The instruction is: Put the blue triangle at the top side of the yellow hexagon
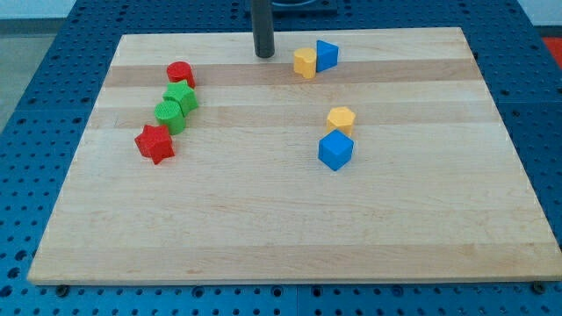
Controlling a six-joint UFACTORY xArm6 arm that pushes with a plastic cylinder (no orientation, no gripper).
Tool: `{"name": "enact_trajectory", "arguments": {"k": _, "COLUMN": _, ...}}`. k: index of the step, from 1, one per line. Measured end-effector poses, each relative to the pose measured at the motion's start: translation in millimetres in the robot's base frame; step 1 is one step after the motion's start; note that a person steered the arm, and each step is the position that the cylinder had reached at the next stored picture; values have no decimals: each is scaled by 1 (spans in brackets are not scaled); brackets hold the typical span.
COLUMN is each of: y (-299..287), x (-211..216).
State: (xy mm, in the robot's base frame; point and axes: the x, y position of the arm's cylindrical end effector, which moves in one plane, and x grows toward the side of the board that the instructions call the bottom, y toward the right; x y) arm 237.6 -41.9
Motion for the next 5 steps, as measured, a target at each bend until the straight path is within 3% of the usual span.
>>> {"name": "enact_trajectory", "arguments": {"k": 1, "y": 19, "x": 34}}
{"name": "enact_trajectory", "arguments": {"k": 3, "y": 32, "x": 62}}
{"name": "enact_trajectory", "arguments": {"k": 5, "y": 14, "x": 40}}
